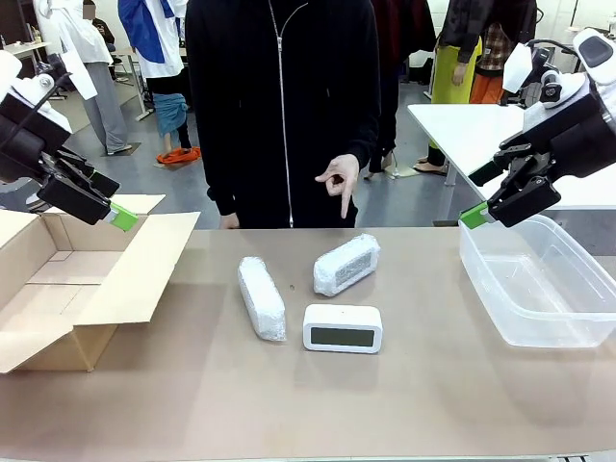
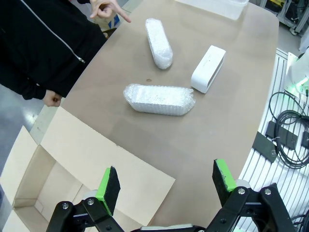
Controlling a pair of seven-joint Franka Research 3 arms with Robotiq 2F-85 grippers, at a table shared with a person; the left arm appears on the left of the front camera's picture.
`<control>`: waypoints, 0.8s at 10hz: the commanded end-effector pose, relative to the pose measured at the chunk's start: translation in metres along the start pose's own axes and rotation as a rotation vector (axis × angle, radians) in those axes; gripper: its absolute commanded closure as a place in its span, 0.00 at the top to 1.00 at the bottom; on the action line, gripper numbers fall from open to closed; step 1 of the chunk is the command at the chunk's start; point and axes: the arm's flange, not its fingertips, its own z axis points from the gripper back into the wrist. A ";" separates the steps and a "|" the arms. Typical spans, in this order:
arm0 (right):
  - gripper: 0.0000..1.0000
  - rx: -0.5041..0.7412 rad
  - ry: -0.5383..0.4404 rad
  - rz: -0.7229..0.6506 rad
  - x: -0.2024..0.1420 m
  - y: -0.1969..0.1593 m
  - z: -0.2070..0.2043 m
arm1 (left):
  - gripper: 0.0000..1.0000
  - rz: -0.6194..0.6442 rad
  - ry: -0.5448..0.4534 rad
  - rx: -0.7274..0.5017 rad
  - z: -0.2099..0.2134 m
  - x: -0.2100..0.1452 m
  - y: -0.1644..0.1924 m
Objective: Separate and place wrapped and unwrapped clocks.
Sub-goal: Pick up the Digital clock indicated by the person.
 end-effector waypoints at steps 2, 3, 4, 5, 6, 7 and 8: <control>1.00 0.017 -0.008 -0.014 0.001 0.001 -0.001 | 1.00 0.003 0.001 0.000 -0.001 0.000 0.001; 1.00 0.017 -0.008 -0.014 0.001 0.001 -0.001 | 1.00 0.003 0.001 0.000 -0.001 0.000 0.001; 1.00 0.017 -0.008 -0.014 0.001 0.001 -0.001 | 1.00 0.003 0.001 0.000 -0.001 0.000 0.001; 1.00 0.017 -0.008 -0.014 0.001 0.001 -0.001 | 1.00 0.003 0.001 0.000 -0.001 0.000 0.001; 1.00 0.017 -0.008 -0.014 0.001 0.001 -0.001 | 1.00 0.003 0.001 0.000 -0.001 0.000 0.001; 1.00 0.017 -0.008 -0.014 0.001 0.001 -0.001 | 1.00 0.003 0.001 0.000 -0.001 0.000 0.001; 1.00 0.017 -0.008 -0.014 0.001 0.001 -0.001 | 1.00 0.003 0.001 0.000 -0.001 0.000 0.001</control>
